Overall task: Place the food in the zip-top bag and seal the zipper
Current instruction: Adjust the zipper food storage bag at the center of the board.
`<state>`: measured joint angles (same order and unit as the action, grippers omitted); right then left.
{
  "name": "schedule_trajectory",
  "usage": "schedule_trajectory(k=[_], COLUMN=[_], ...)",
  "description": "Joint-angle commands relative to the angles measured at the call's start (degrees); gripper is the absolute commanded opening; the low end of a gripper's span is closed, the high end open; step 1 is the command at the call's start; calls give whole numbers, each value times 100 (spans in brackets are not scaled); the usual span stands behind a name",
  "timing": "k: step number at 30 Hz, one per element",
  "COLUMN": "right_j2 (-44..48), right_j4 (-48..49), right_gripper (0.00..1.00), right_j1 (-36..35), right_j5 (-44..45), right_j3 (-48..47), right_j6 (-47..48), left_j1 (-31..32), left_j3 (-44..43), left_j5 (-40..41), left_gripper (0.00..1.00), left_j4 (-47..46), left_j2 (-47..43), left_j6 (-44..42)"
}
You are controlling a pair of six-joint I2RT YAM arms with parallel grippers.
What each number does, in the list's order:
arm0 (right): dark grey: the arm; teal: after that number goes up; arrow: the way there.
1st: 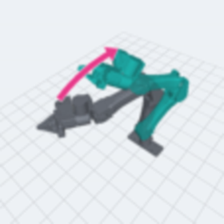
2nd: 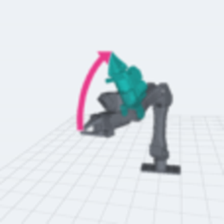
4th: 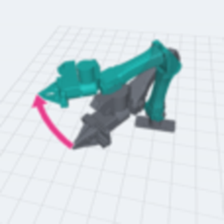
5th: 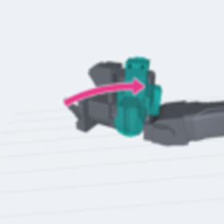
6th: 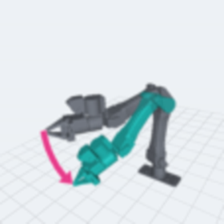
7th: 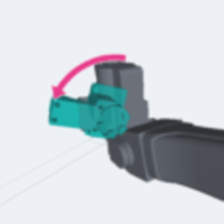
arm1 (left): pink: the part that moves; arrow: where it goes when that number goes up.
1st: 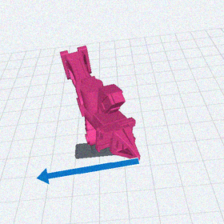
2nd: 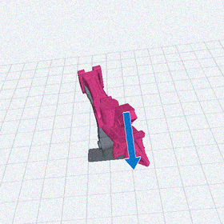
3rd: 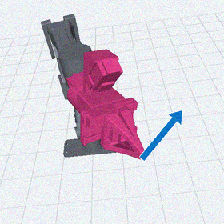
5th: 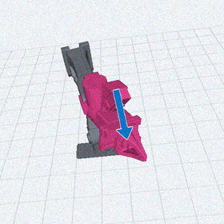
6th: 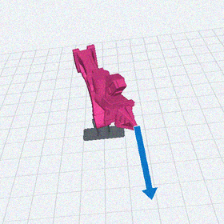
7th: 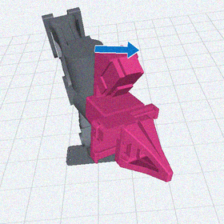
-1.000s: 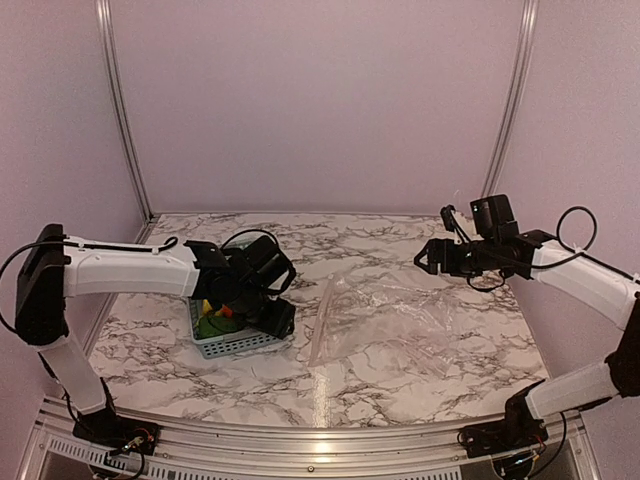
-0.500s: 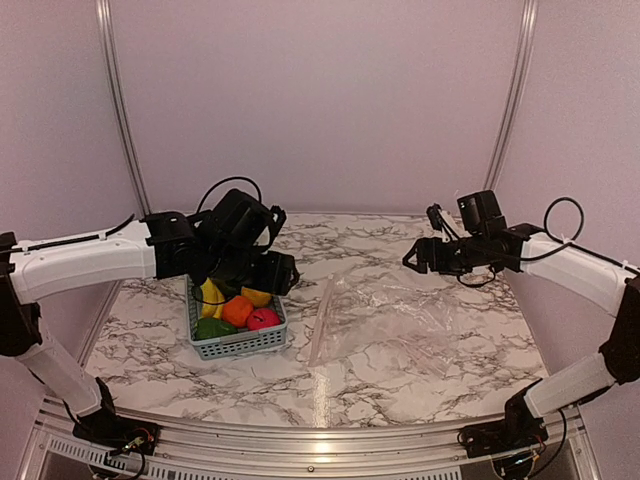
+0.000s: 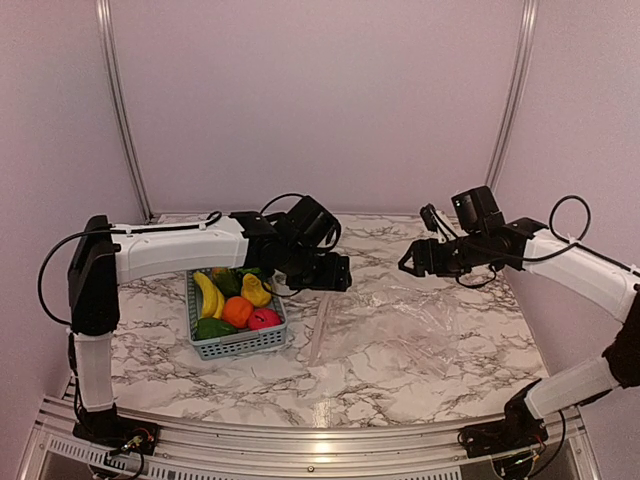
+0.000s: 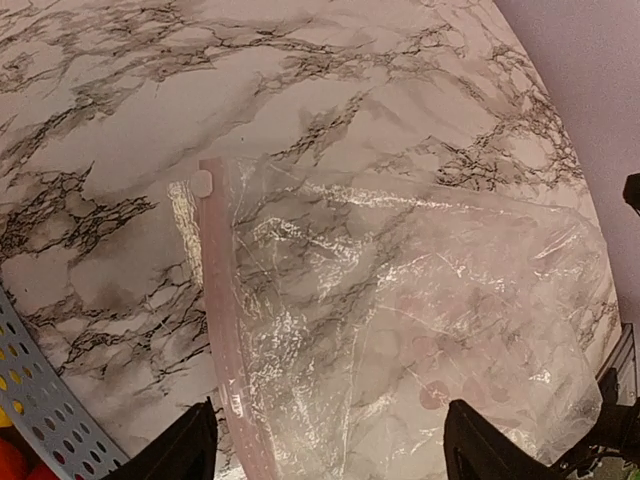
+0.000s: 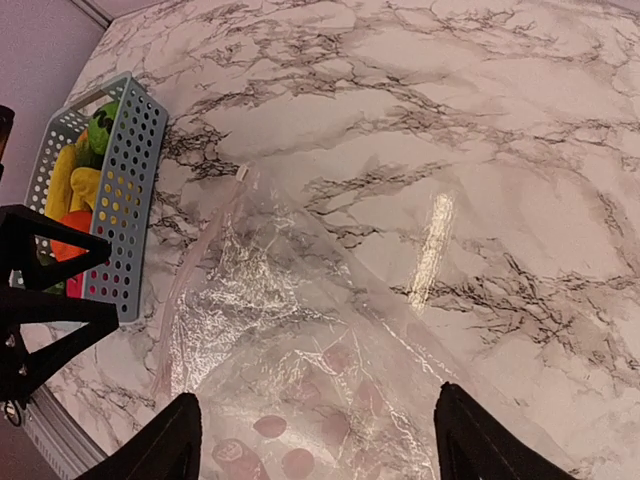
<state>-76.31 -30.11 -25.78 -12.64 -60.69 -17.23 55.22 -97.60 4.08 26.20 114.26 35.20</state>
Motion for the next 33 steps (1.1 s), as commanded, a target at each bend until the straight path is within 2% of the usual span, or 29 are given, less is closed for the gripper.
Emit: schedule_trajectory(k=[1, 3, 5, 8, 12, 18, 23, 26, 30, 32, 33], right_j2=[529, 749, 896, 1070, 1085, 743, 345, -2, -420, -651, -865], right_j4=[-947, -1337, -1749, -2106, -2200, -2343, -2071, -1786, -1294, -943, -797], right_gripper=[77, 76, 77, 80, 81, 76, 70, 56, 46, 33, 23], right_j1=[-41, -41, -41, -37, -41, -24, 133, 328, 662, 774, 785], right_j5=[279, 480, 879, 1470, 1558, 1767, 1856, 1695, 1533, 1391, 1452], right_j3=[-238, -229, -205, -3, 430, 690, 769, 763, 636, 477, 352], right_j6=[-58, -14, -120, -394, -863, -1051, -886, -649, -216, 143, 332], left_j1=[-47, -47, -59, -115, -215, -232, -348, -453, -607, -671, -710], left_j3=[-58, -59, -127, -101, 79, 364, 70, 318, 632, 778, 891], left_j5=[-220, -158, 3, -16, -280, -625, -434, -485, -262, -127, -67], left_gripper=[81, 82, 88, 88, 85, 83, 82, 81, 81, 81, 81], left_j4=[361, 383, 531, 547, 429, -101, 340, 223, 350, 434, 443], left_j2=[287, 379, 474, 582, 621, 334, 178, -153, -615, -844, -980], left_j6=[643, 655, 663, 602, 611, 271, -66, -92, -121, -149, -181])
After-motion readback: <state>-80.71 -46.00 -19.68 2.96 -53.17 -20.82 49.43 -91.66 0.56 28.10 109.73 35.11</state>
